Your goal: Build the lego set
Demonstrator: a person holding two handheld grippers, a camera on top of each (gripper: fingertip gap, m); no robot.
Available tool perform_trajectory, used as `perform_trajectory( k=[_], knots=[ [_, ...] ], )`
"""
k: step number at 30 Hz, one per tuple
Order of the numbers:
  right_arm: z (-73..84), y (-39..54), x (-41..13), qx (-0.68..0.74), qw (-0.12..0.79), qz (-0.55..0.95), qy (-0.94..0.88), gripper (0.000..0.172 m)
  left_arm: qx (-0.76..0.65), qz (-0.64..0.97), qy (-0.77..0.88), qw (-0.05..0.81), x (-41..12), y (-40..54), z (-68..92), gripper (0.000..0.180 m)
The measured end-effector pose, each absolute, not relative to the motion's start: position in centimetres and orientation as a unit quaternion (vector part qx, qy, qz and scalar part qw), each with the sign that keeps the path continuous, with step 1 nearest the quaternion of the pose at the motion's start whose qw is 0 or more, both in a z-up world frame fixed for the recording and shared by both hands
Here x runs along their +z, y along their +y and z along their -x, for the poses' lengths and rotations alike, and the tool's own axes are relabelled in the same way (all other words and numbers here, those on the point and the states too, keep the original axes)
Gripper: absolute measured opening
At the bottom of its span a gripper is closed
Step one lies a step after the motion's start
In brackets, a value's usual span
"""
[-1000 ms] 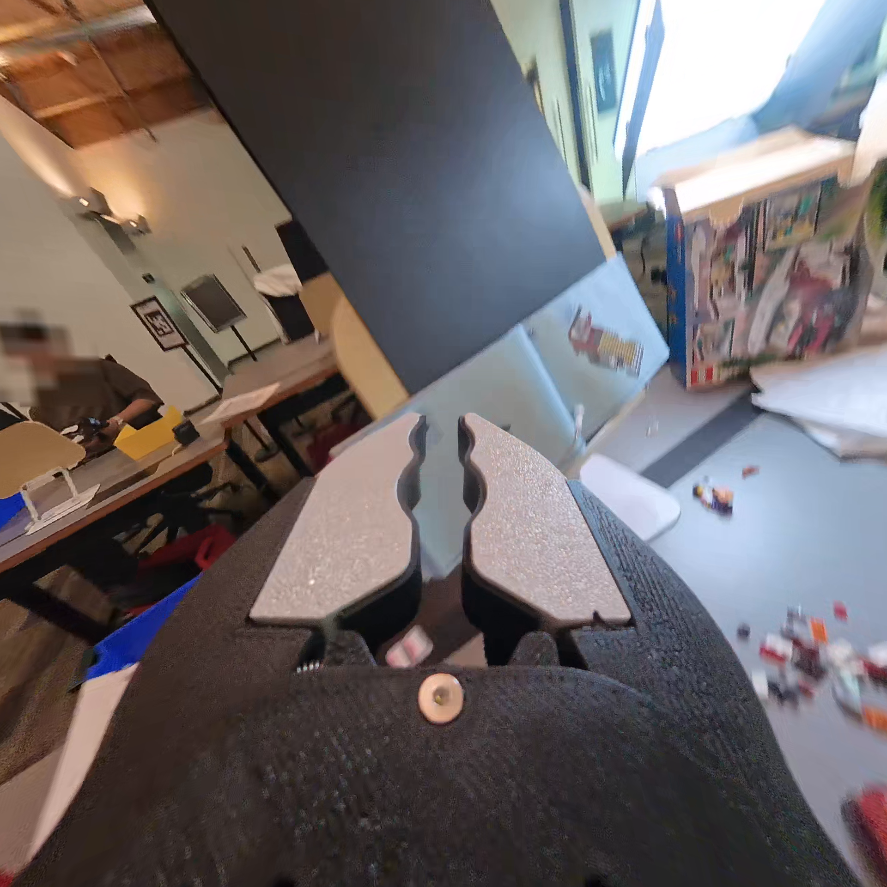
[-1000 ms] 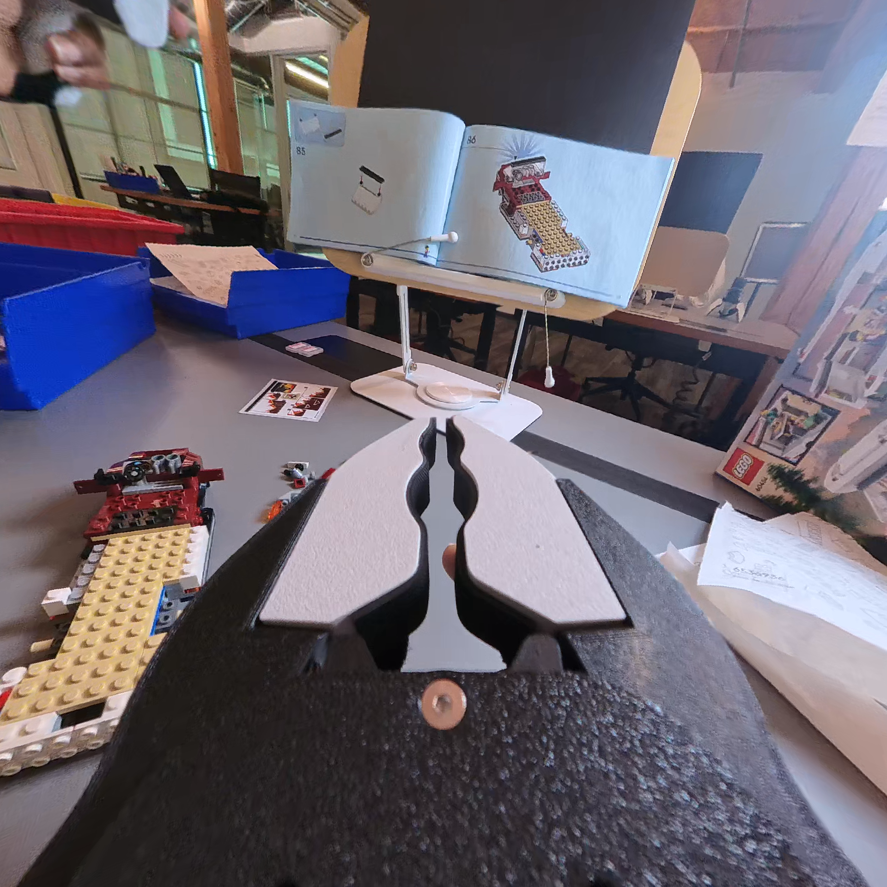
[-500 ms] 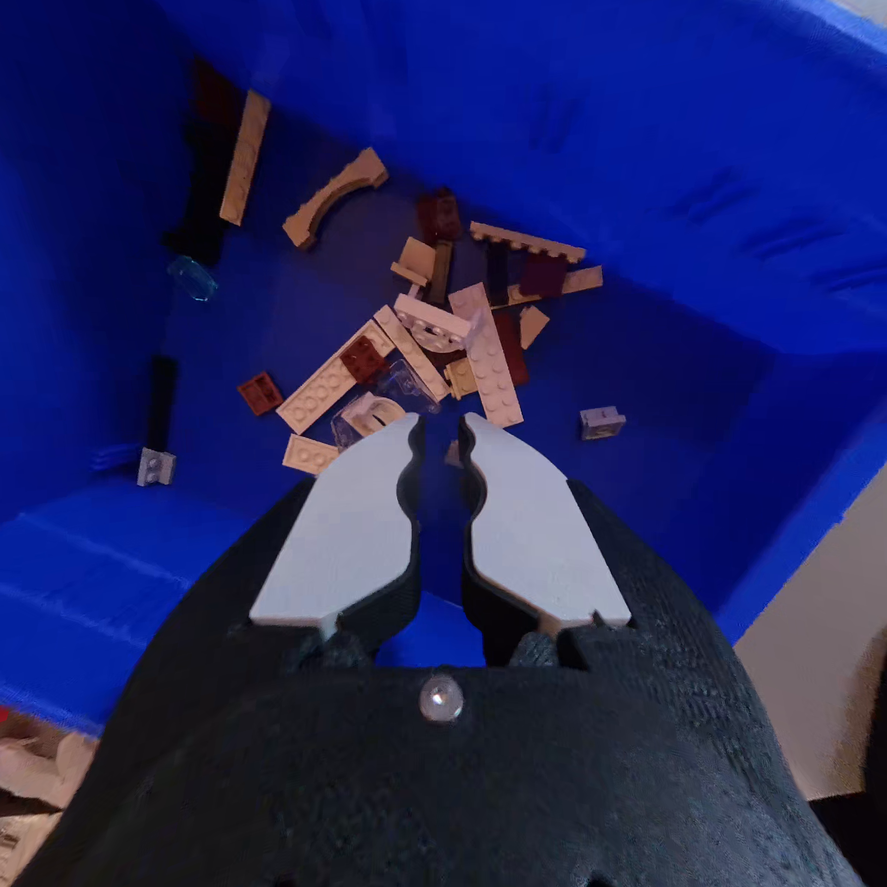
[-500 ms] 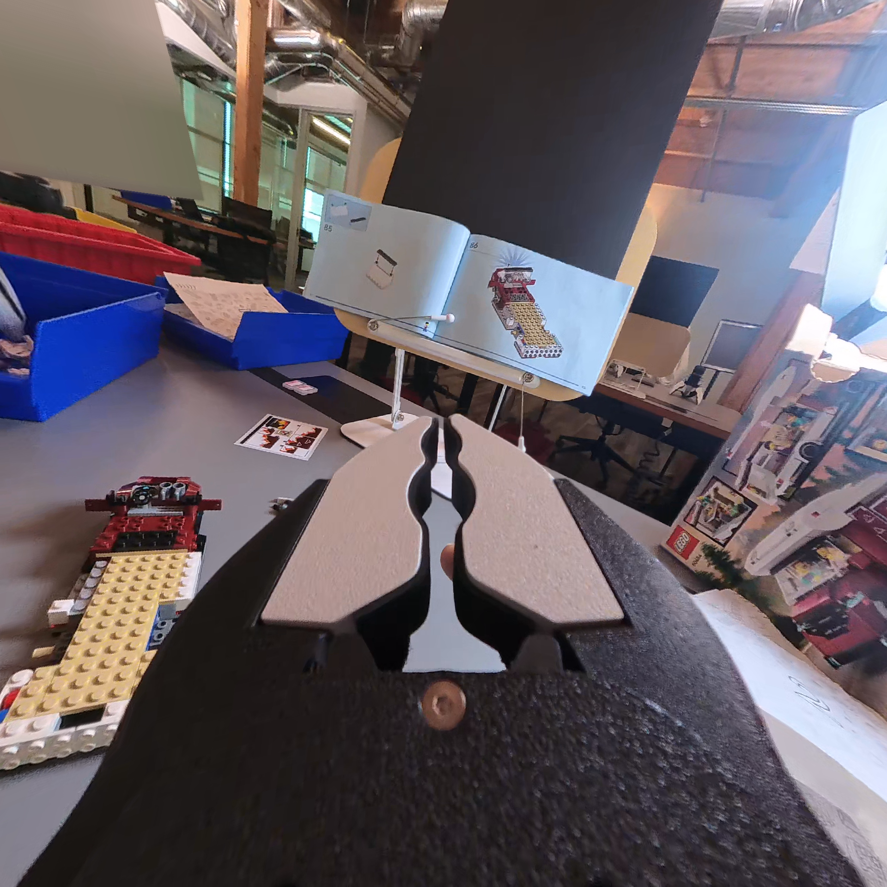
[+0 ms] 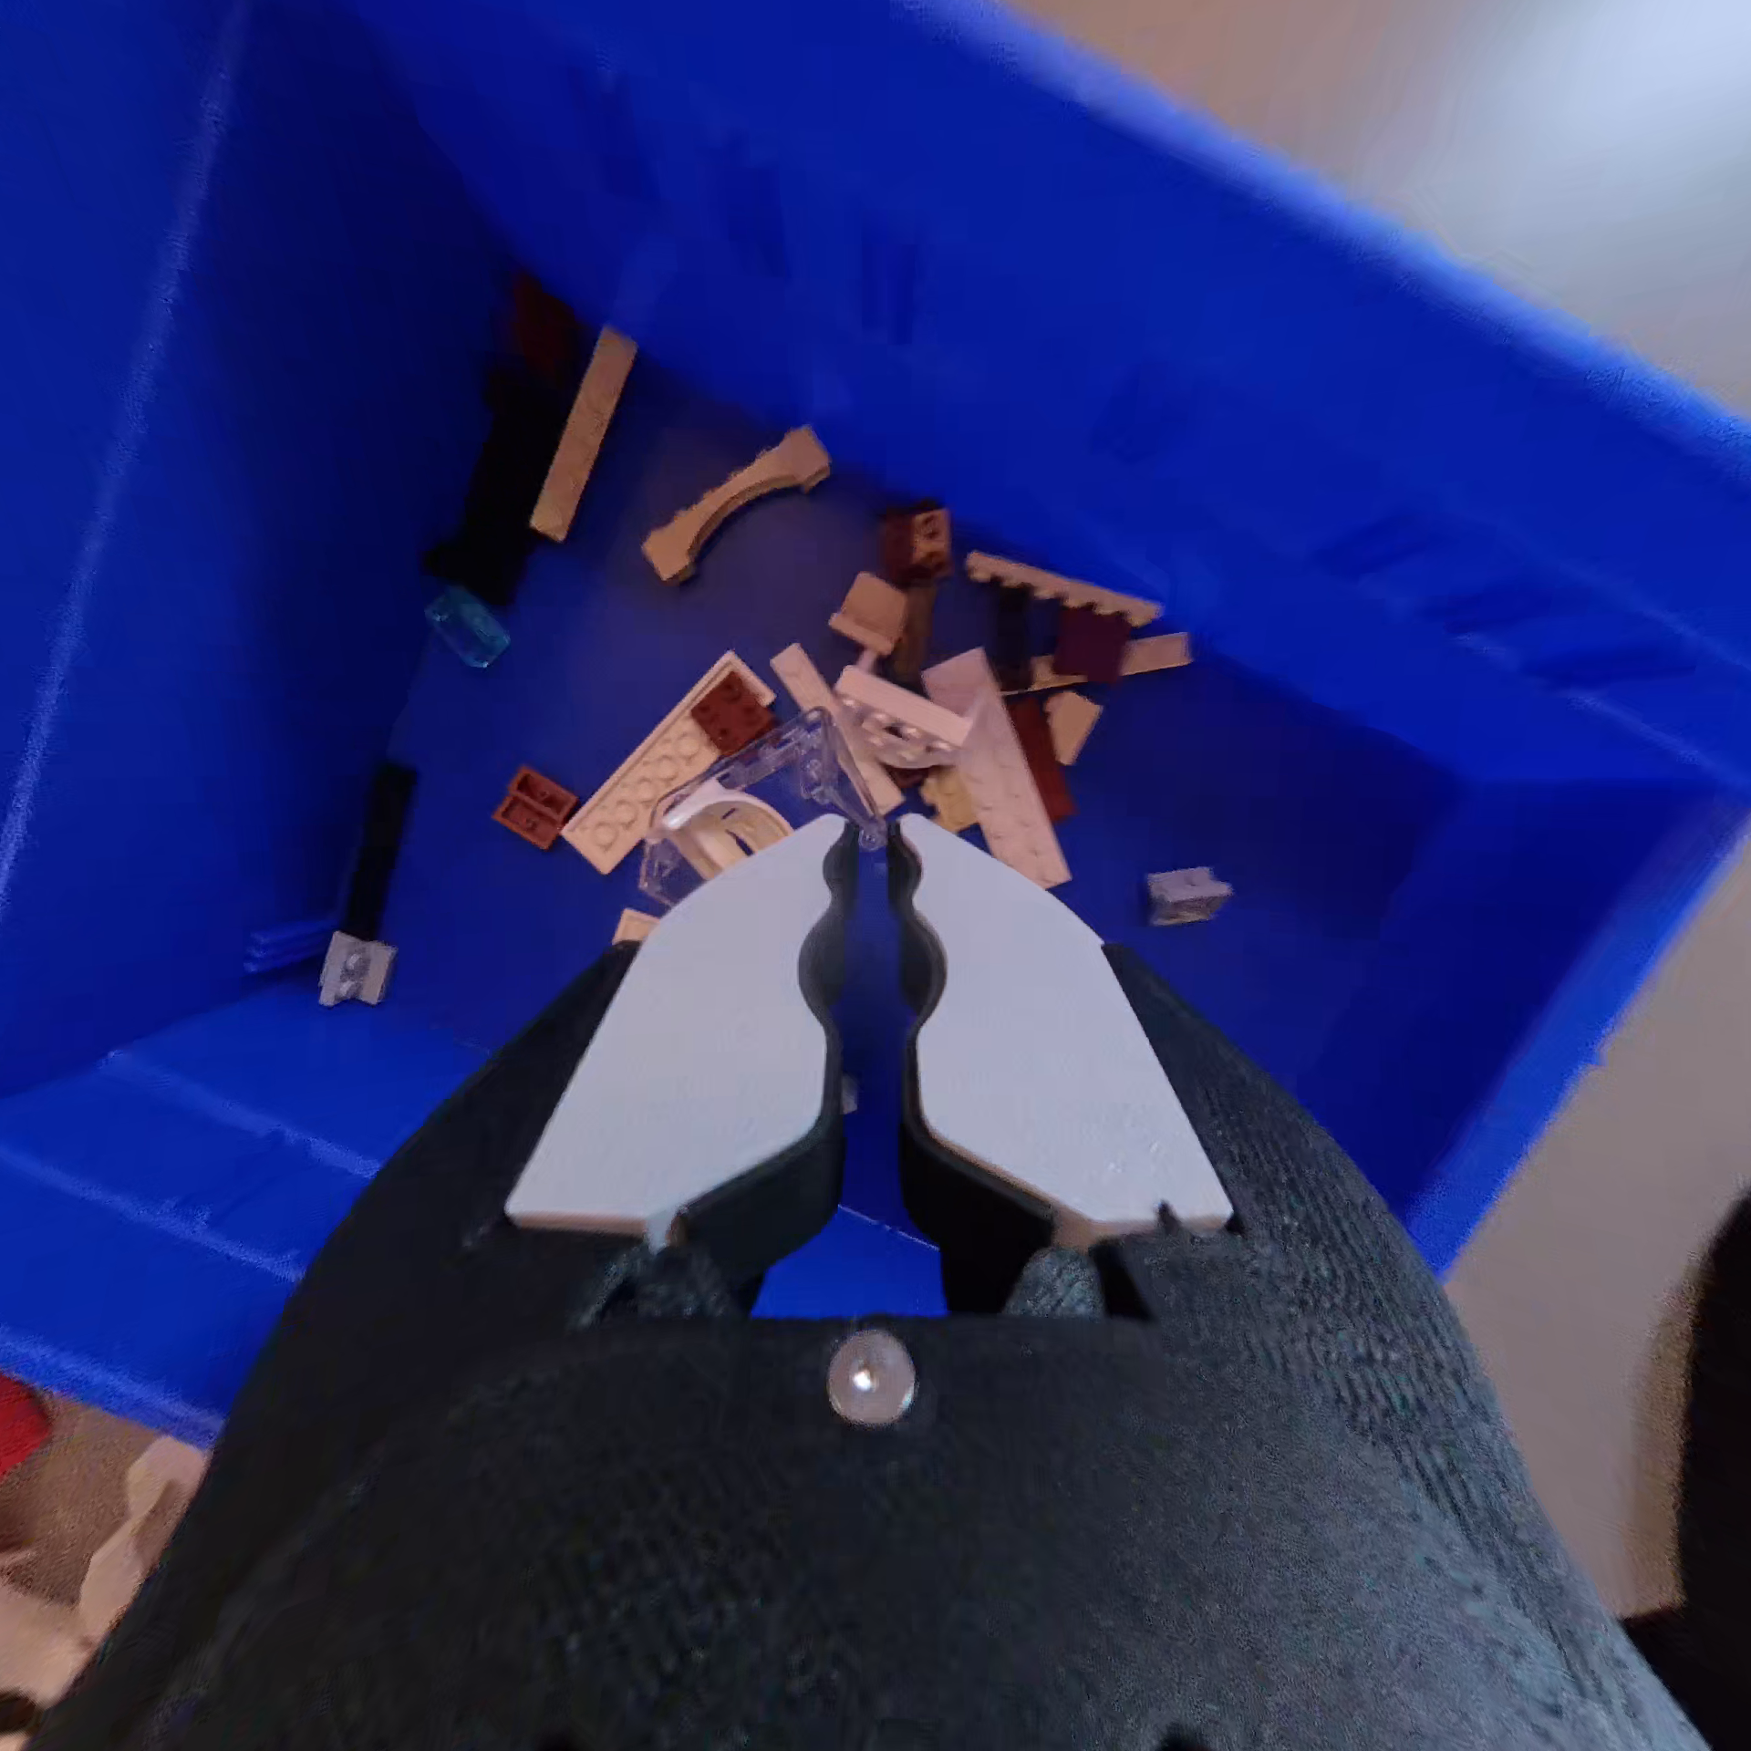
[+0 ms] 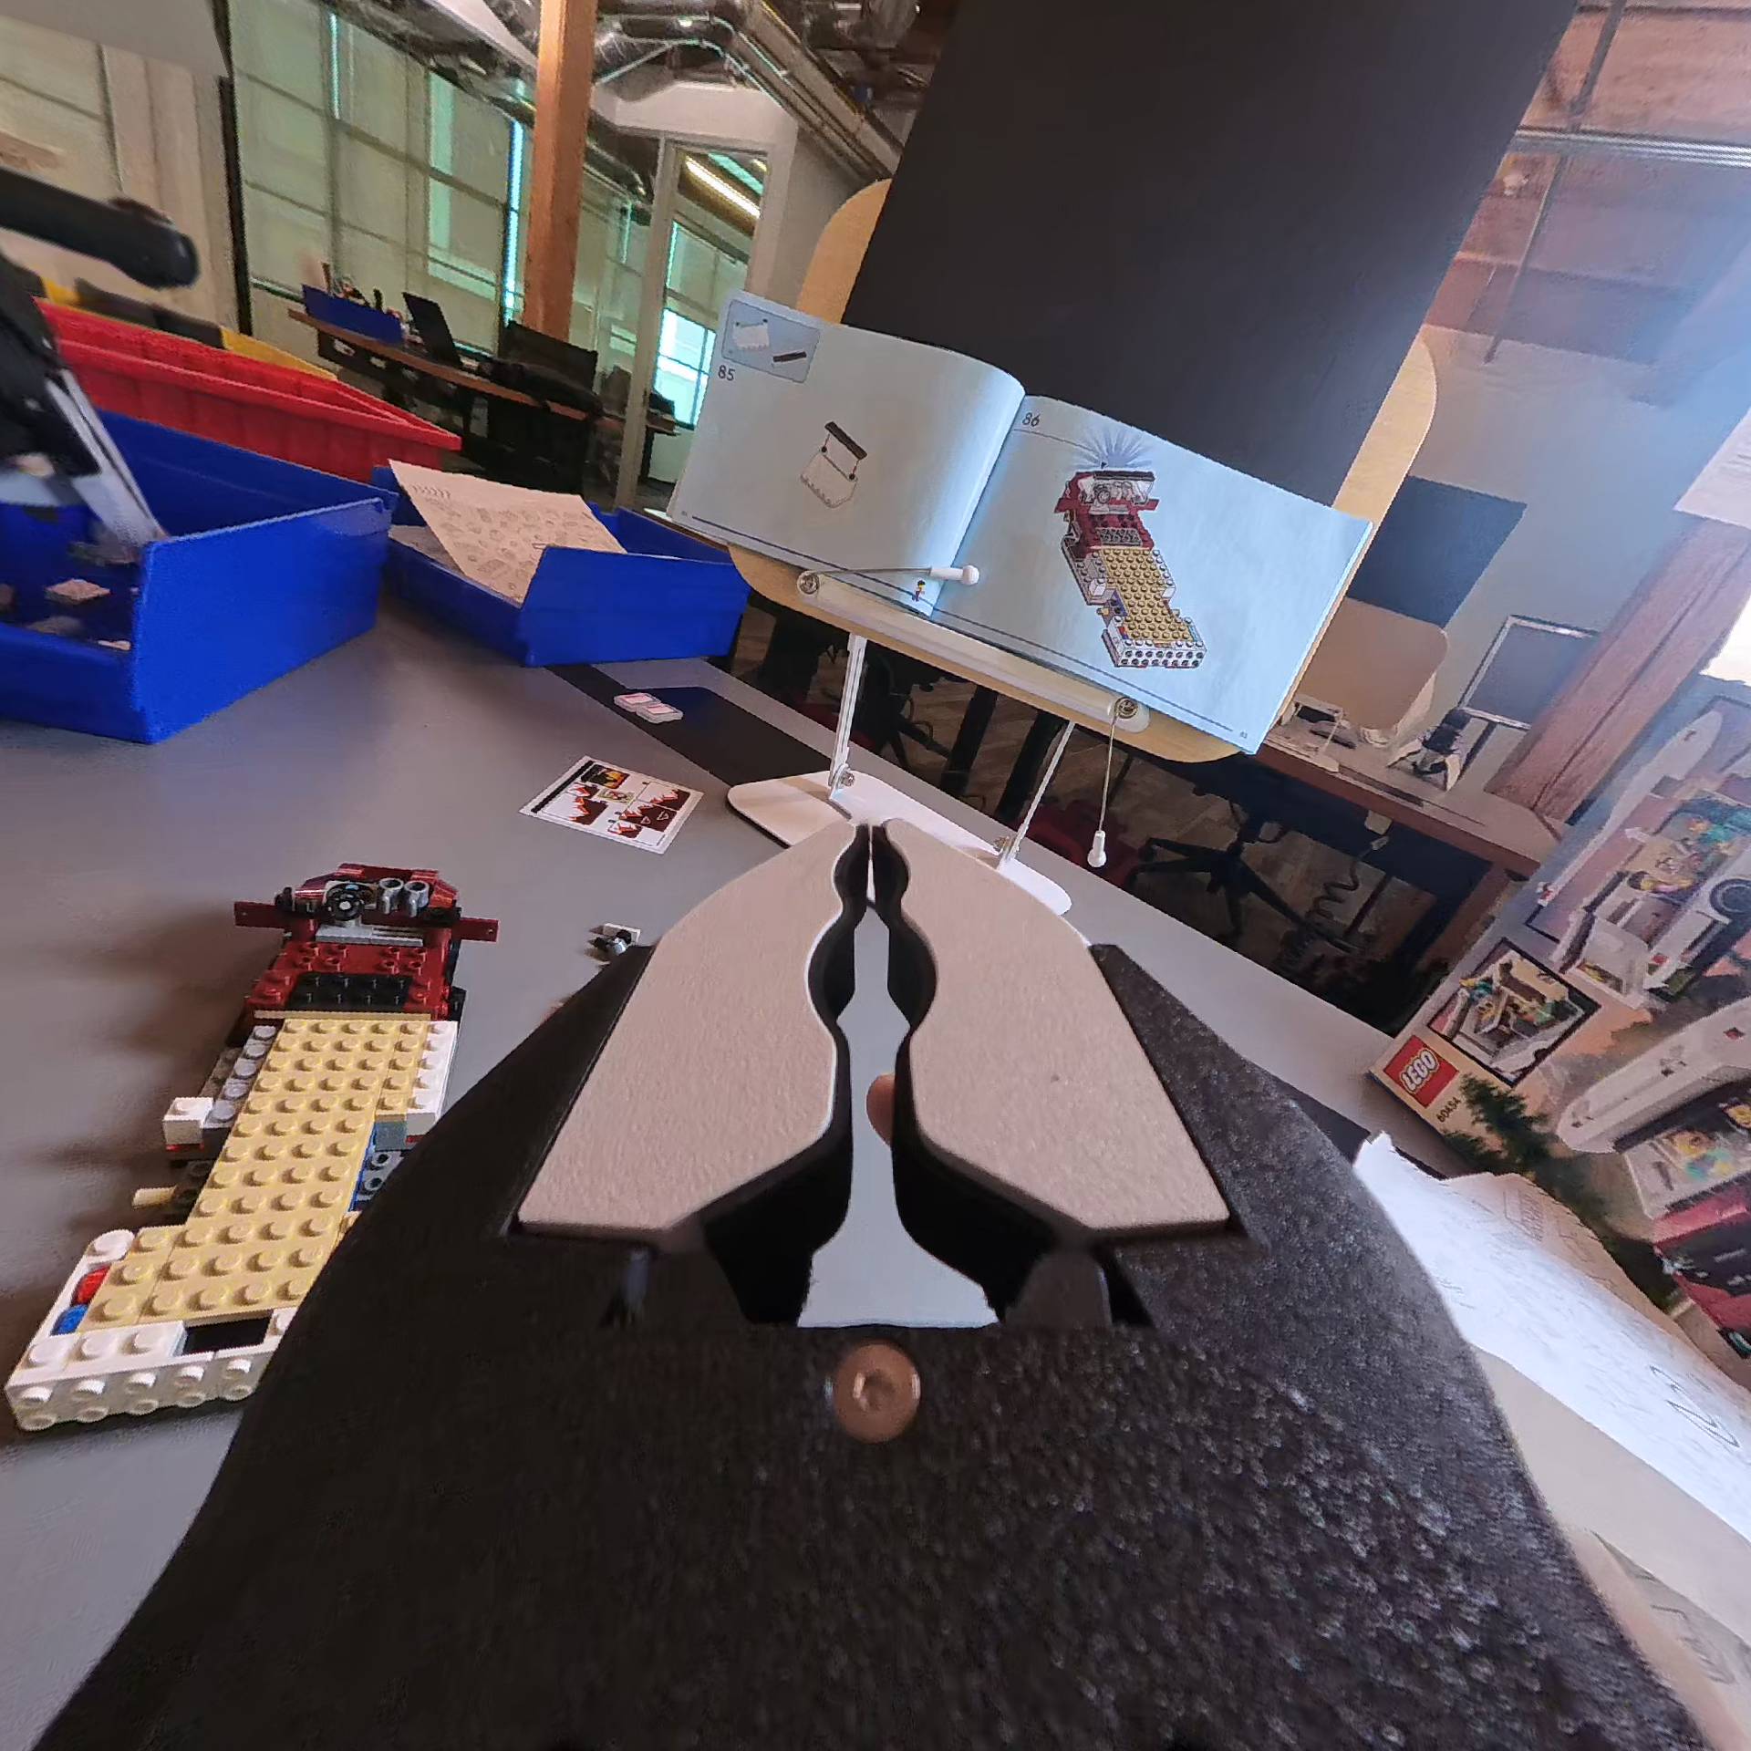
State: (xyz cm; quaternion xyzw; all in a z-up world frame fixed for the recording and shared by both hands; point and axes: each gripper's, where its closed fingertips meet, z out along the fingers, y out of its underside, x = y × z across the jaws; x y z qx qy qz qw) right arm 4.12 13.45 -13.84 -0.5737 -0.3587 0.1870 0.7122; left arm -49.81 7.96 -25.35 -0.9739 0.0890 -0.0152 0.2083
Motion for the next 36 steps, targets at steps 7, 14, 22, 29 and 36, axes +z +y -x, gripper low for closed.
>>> perform_trajectory(
  k=[7,14,22,29,36],
  knots=[
    [-3.2,12.7,-14.3,0.187,0.703,0.570,-0.381,0.000,-0.337,0.845,-0.081,0.408,-16.9,8.6,45.9,0.006],
    [-2.4,11.9,-14.4,0.175,0.703,0.560,-0.401,0.000,-0.388,0.786,-0.122,0.466,-15.5,7.9,45.8,0.005],
    [1.9,9.0,-16.1,0.293,0.626,0.565,-0.450,0.011,-0.497,0.672,-0.011,0.549,-9.0,5.3,35.1,0.006],
    [9.9,4.1,-13.4,0.352,0.597,0.491,-0.528,0.041,-0.710,0.524,0.059,0.467,-8.1,2.9,16.3,0.005],
    [9.1,4.0,-10.9,0.302,0.611,0.472,-0.559,0.026,-0.740,0.534,0.104,0.396,-9.3,2.2,8.8,0.005]
  ],
)
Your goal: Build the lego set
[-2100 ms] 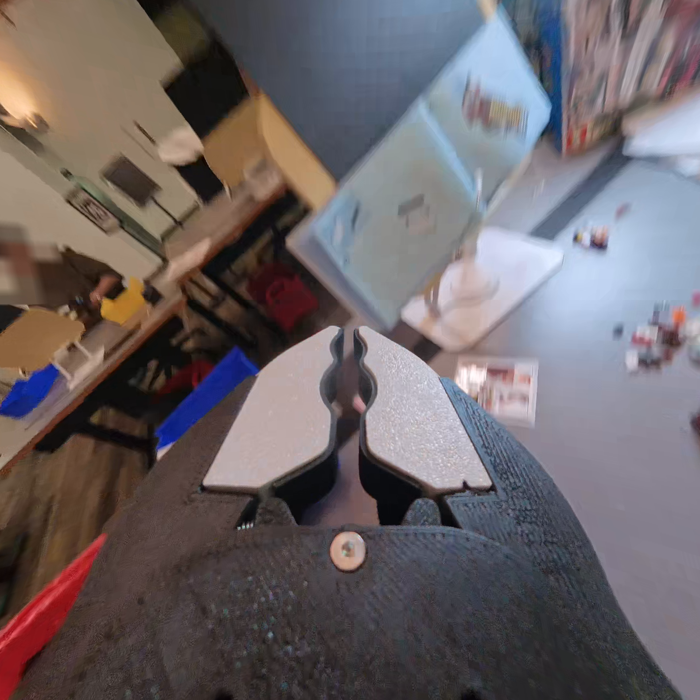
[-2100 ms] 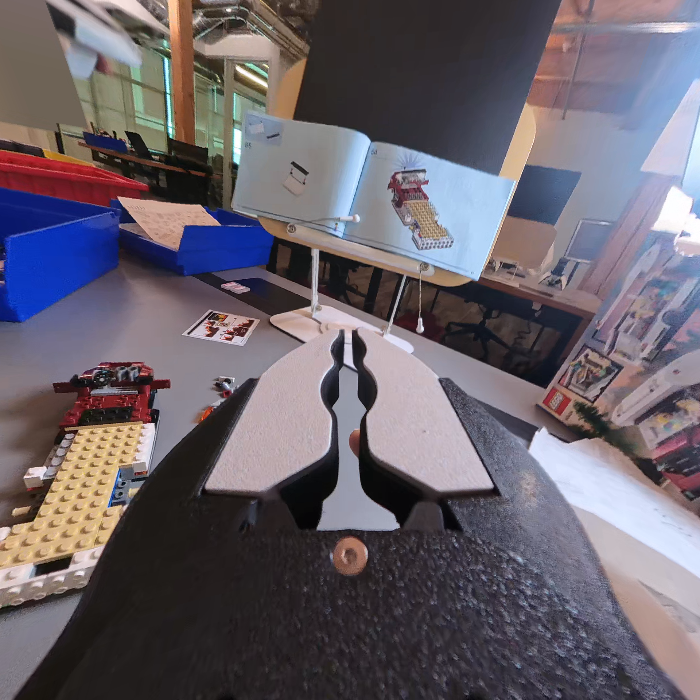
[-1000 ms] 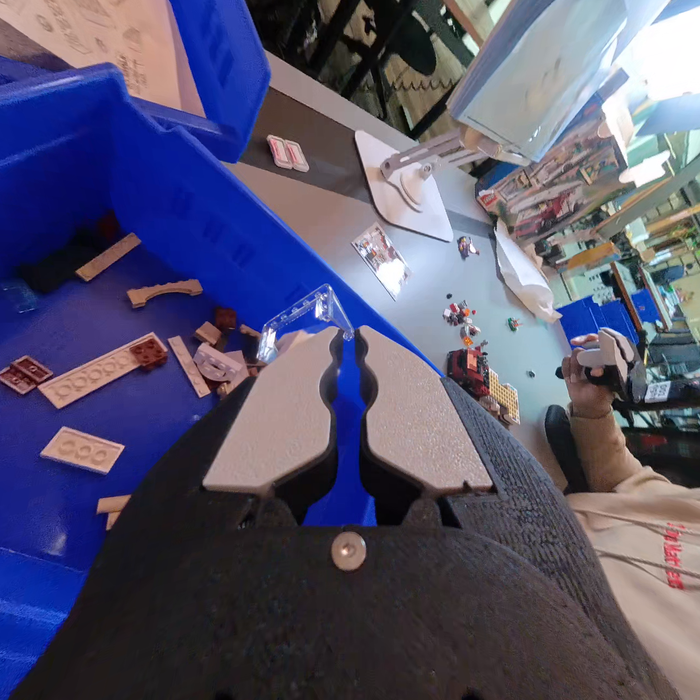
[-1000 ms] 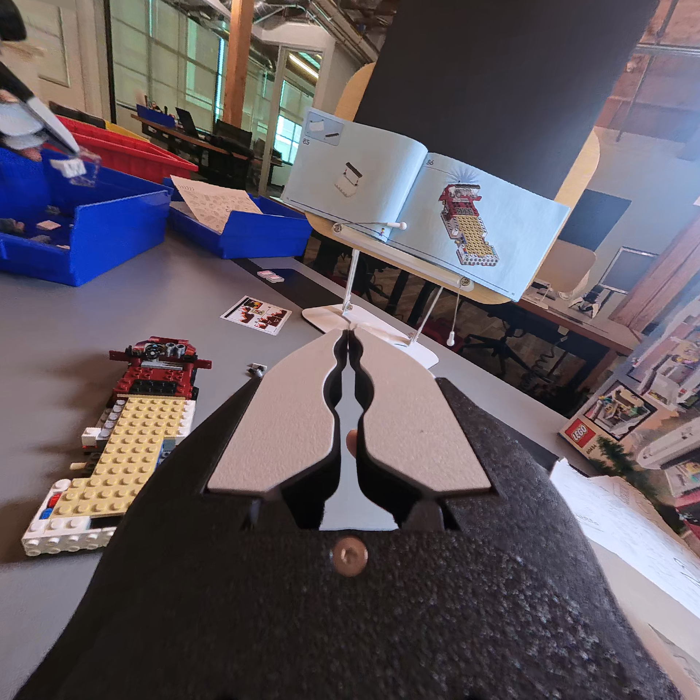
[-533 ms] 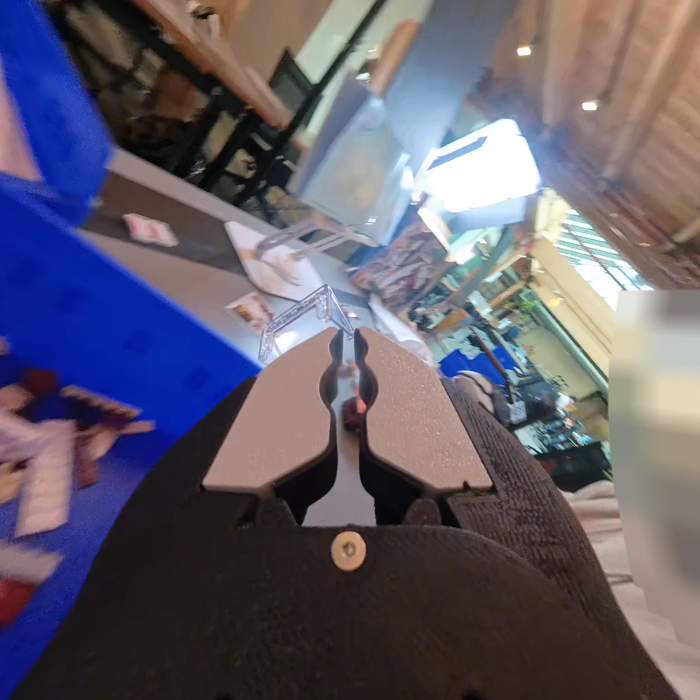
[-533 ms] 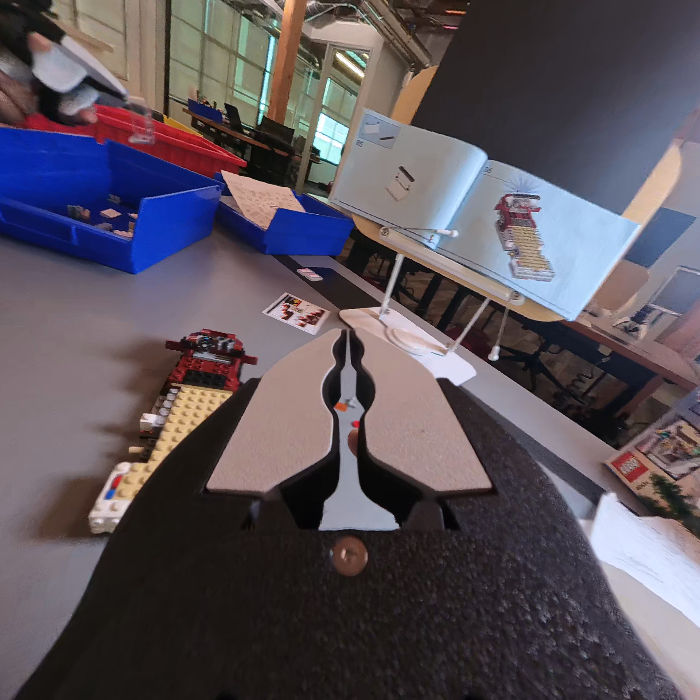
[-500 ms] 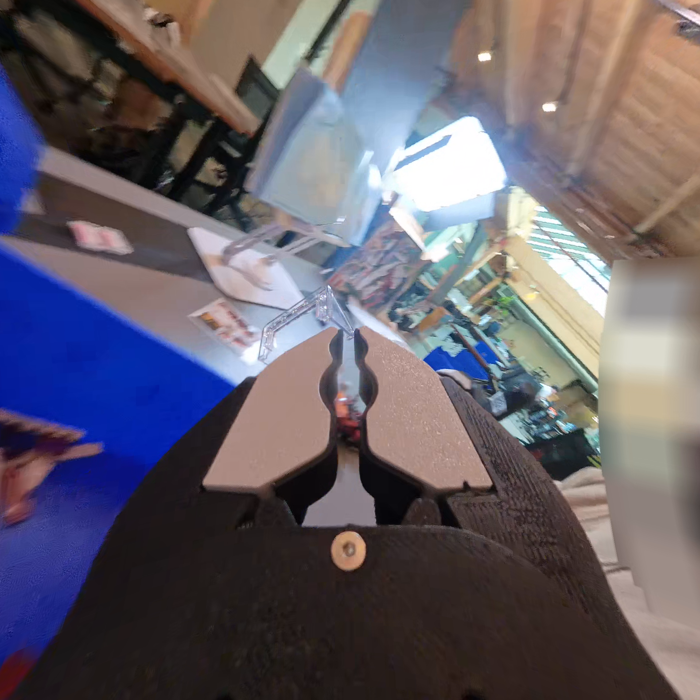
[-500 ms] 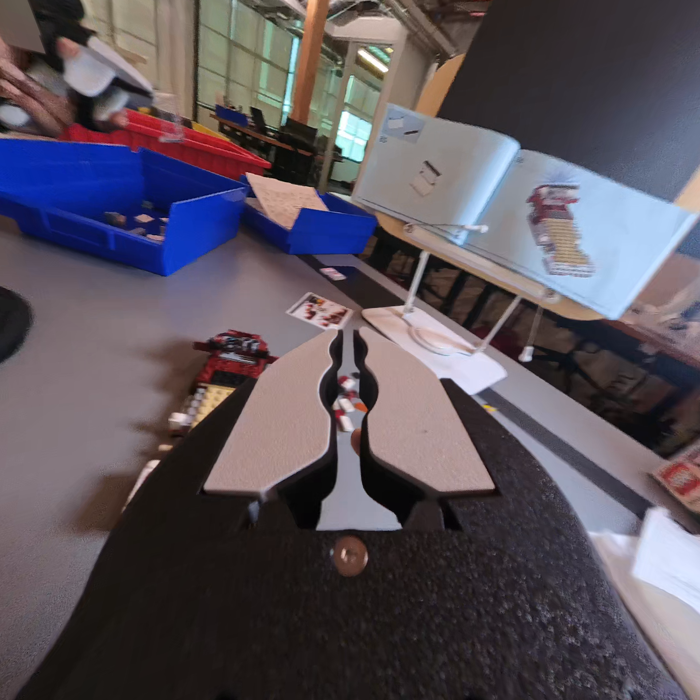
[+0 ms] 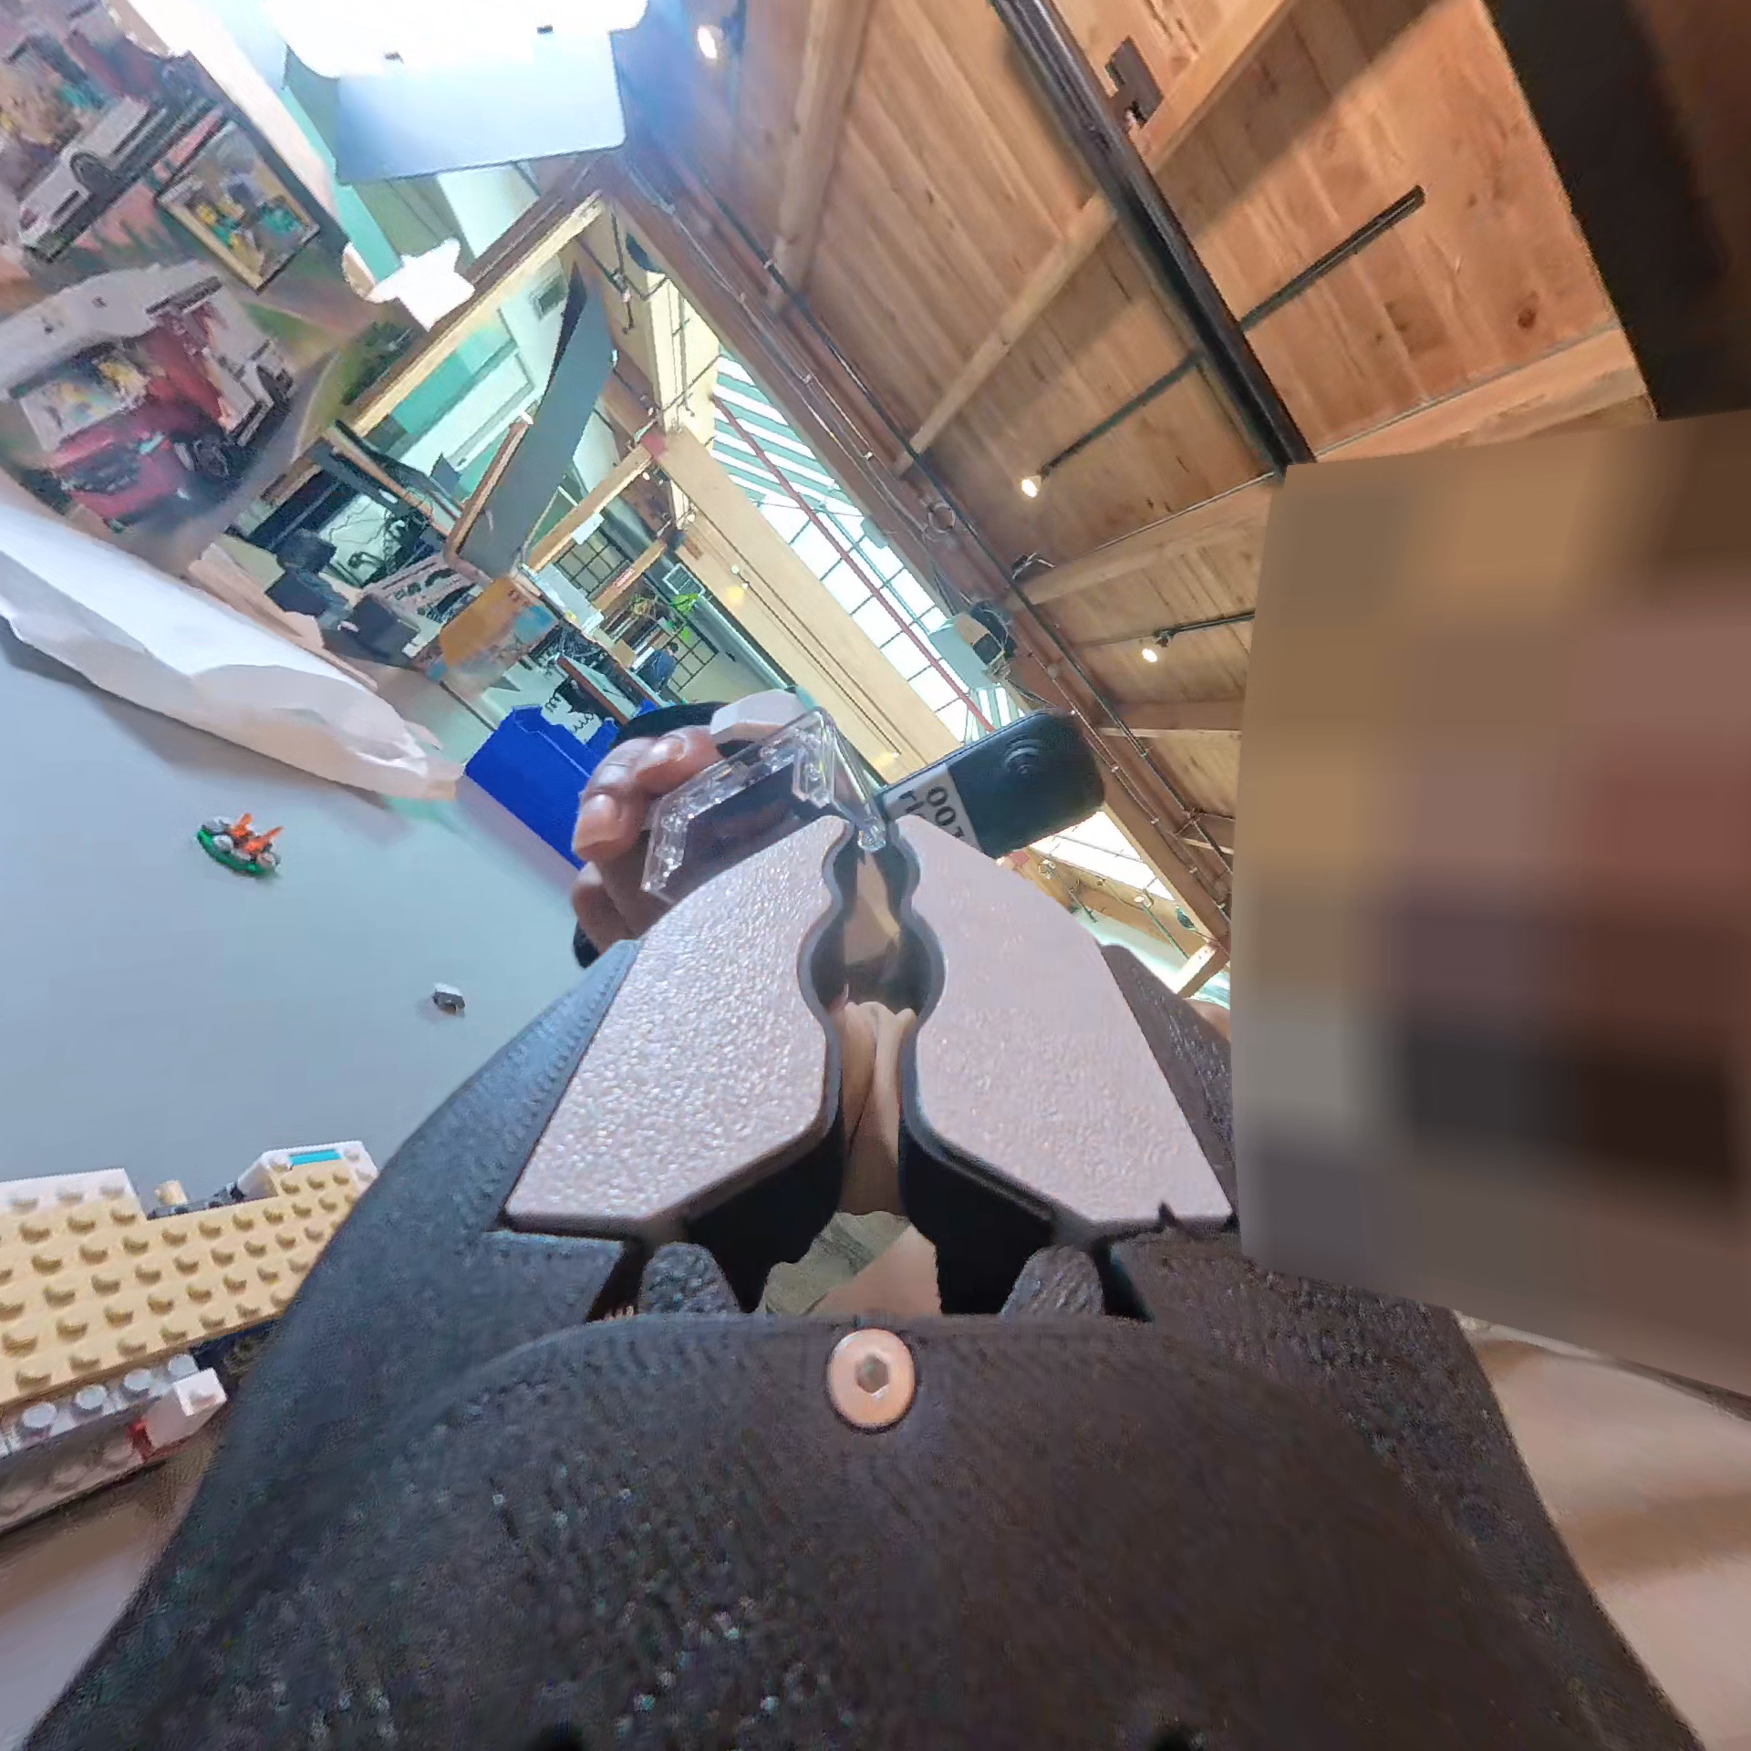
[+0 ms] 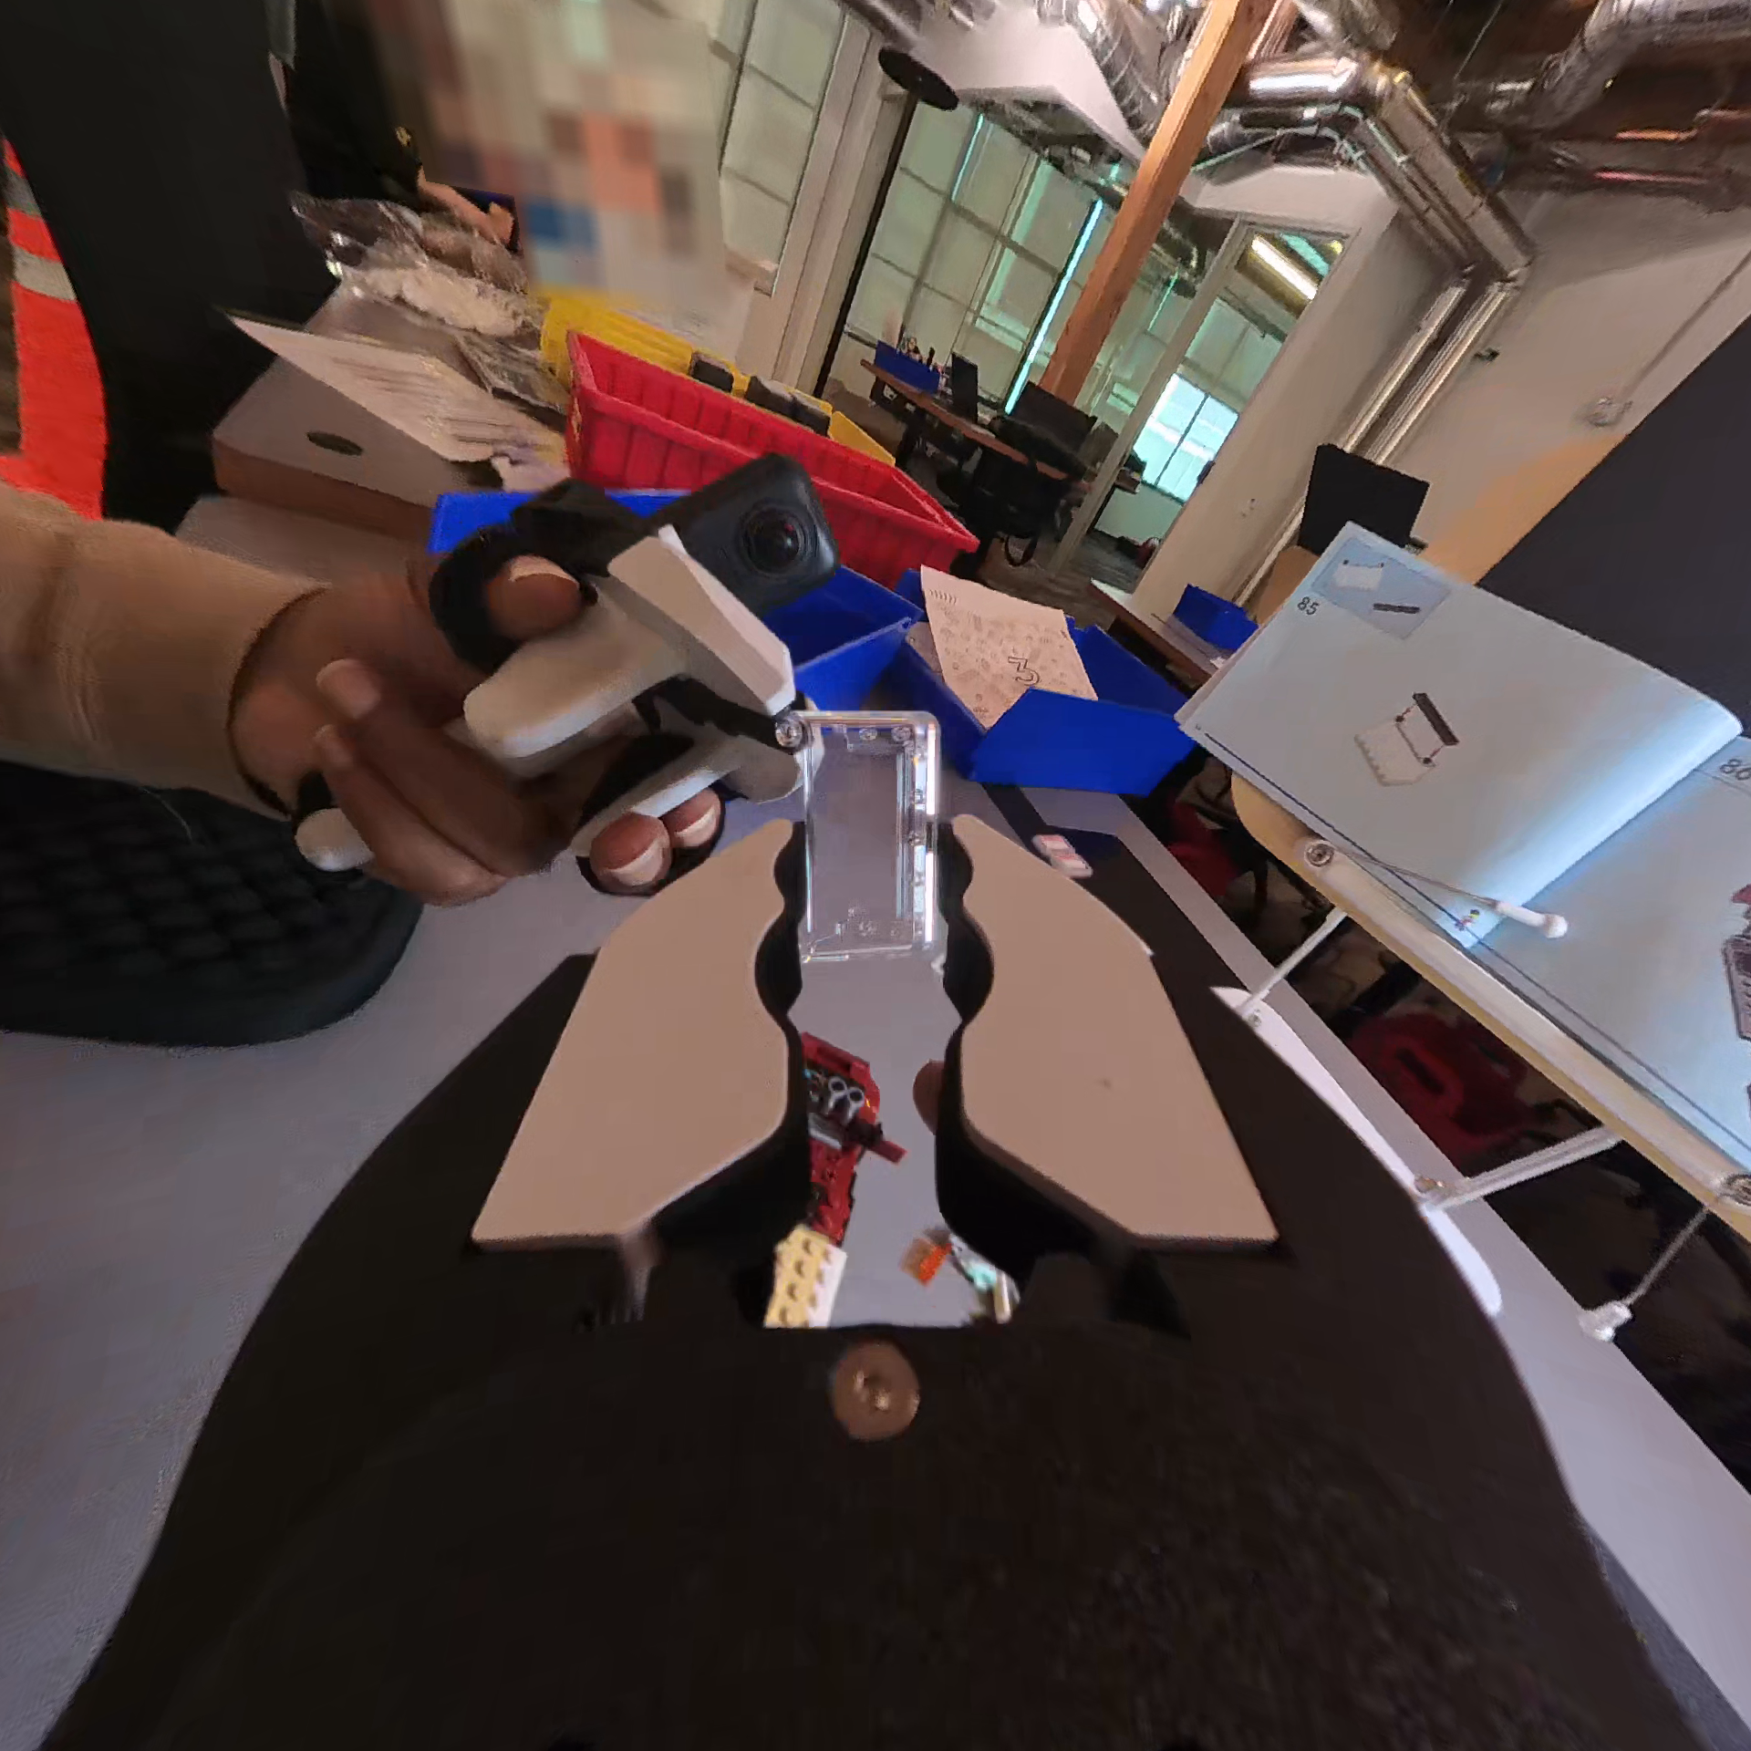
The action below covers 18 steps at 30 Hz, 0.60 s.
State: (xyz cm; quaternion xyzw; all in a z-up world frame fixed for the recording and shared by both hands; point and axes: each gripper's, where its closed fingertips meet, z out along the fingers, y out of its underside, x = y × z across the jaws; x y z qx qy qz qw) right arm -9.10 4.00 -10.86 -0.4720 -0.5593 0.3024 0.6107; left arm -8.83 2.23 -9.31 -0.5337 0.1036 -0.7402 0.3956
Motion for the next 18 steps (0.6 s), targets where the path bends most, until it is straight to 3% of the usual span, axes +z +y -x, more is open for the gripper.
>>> perform_trajectory(
  k=[4,12,18],
  knots=[
    [6.5,4.3,-12.1,0.271,0.567,0.476,-0.615,0.026,-0.716,0.563,0.126,0.394,-11.4,2.4,7.7,0.007],
    [-4.5,7.8,-25.3,0.144,0.209,0.501,-0.828,0.026,-0.479,0.692,0.226,0.491,-17.5,5.3,9.4,0.021],
    [-5.3,9.1,-29.5,0.140,0.106,0.510,-0.842,0.026,-0.468,0.713,0.226,0.472,-19.3,5.3,9.3,0.021]
  ],
)
